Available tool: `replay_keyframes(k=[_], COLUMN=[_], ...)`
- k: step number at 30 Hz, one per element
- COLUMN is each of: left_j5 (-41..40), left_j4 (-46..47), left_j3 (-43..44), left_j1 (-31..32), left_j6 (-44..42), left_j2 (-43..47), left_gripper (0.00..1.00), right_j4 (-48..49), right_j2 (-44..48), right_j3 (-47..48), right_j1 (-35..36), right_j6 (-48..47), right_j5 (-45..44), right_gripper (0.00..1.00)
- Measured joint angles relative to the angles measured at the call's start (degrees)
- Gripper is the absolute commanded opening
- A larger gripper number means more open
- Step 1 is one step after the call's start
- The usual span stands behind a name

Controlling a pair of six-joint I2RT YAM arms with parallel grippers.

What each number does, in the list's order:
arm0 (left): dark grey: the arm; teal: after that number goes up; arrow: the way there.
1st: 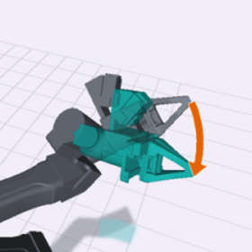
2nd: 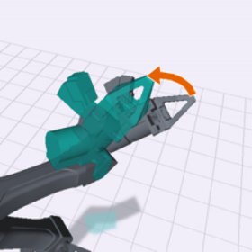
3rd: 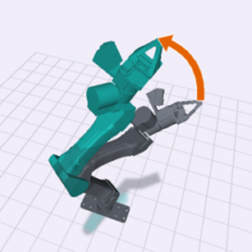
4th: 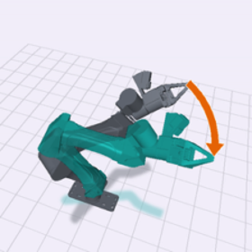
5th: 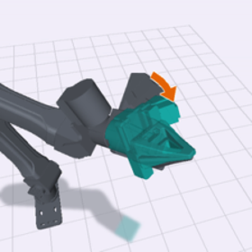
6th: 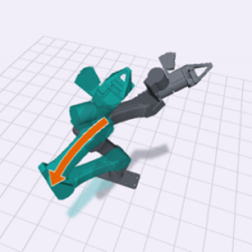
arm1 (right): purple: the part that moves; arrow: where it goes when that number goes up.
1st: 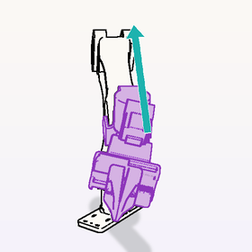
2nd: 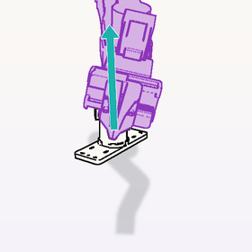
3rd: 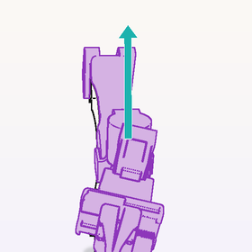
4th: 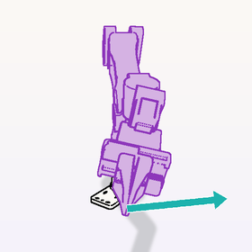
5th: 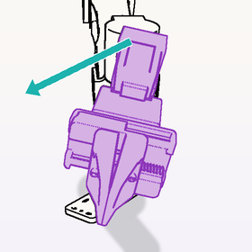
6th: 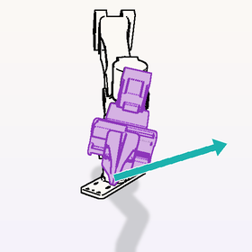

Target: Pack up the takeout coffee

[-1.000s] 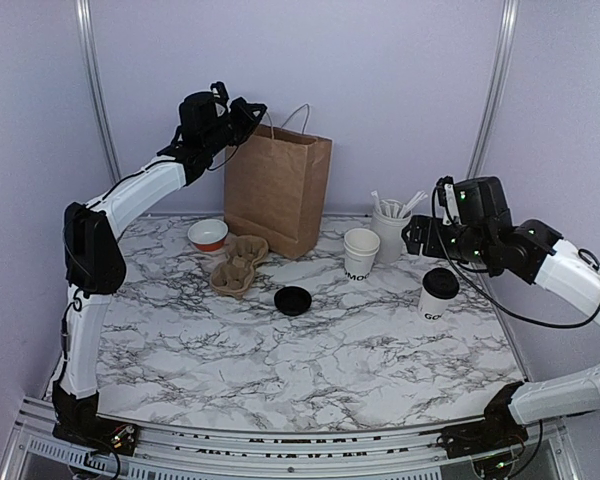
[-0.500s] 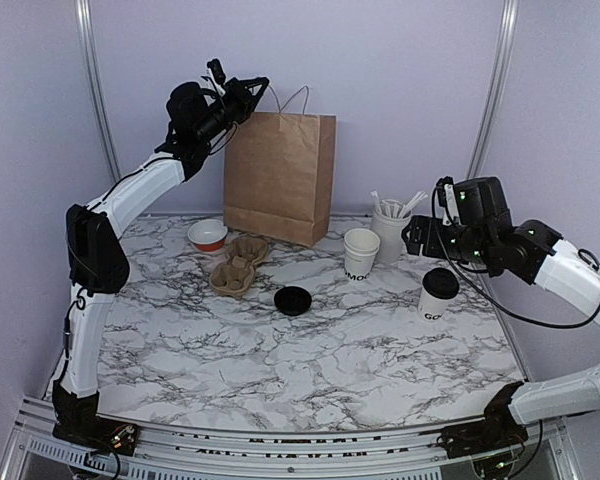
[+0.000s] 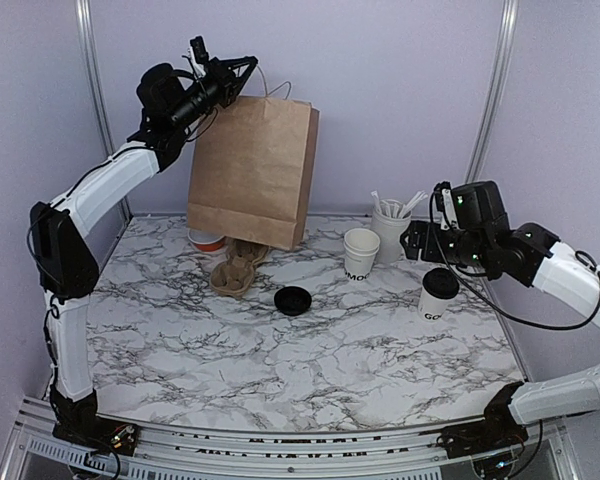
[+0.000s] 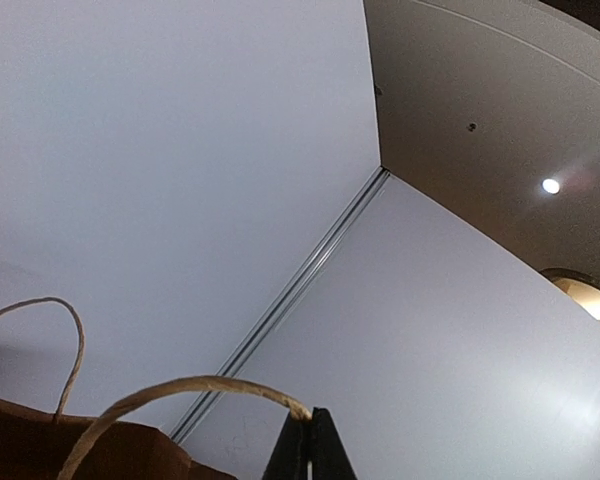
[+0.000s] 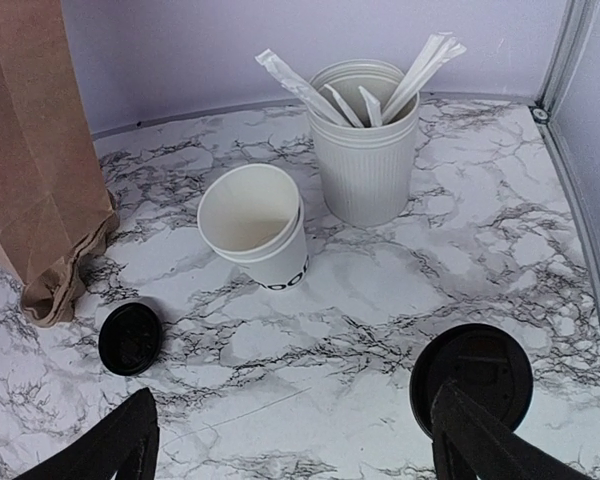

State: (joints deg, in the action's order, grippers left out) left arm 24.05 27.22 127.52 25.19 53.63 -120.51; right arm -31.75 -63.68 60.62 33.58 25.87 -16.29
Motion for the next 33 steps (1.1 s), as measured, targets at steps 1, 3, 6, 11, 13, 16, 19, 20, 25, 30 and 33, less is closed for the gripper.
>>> replay_keyframes(k=[1, 3, 6, 11, 13, 16, 19, 20, 25, 30, 33], left_j5=[0.5, 1.3, 2.7, 6.0, 7.5, 9.7, 11.3, 11.8, 13.6, 15.8, 17.7], left_j4=[0.0, 0.2, 0.8, 2.0, 2.2, 2.1, 1.9, 1.9, 1.2, 1.1, 0.9], left_j3=[-1.7, -5.4, -10.3, -17.4, -21.1, -26.4, -32.2, -34.3, -42.0, -46.9, -50.0], left_j1=[0.0, 0.1, 0.5, 2.2, 3.4, 5.0, 6.4, 6.8, 7.1, 6.8, 6.2], left_j6=[0.0, 0.3, 1.1, 2.5, 3.0, 3.3, 3.4, 3.4, 3.5, 3.9, 4.0], left_j2=[2.0, 6.4, 12.1, 19.0, 21.2, 23.9, 26.7, 27.8, 33.5, 39.7, 43.4], left_gripper=[0.0, 0.0, 0.0, 0.0, 0.0, 0.0, 0.0, 0.0, 0.0, 0.0, 0.0], right_j4=[0.0, 0.2, 0.5, 0.5, 0.5, 0.5, 0.5, 0.5, 1.1, 2.3, 3.1], right_j2=[0.0, 0.0, 0.0, 0.0, 0.0, 0.0, 0.2, 0.2, 0.2, -0.5, -1.8], right_j3=[-0.1, -0.2, -0.3, -0.3, -0.3, -0.3, -0.3, -0.3, -0.3, -0.3, -0.3], right_j1=[0.0, 0.0, 0.0, 0.0, 0.0, 0.0, 0.0, 0.0, 0.0, 0.0, 0.3], right_j6=[0.0, 0.0, -0.2, -0.6, -0.6, -0.6, -0.6, -0.6, -0.7, -0.9, -1.1], right_j5=[0.2, 0.6, 0.7, 0.4, 0.1, -0.5, -0.5, -0.5, 1.0, 3.4, 4.5], right_gripper=[0.92, 0.92, 0.92, 0.92, 0.92, 0.92, 0.92, 0.92, 0.92, 0.91, 0.9])
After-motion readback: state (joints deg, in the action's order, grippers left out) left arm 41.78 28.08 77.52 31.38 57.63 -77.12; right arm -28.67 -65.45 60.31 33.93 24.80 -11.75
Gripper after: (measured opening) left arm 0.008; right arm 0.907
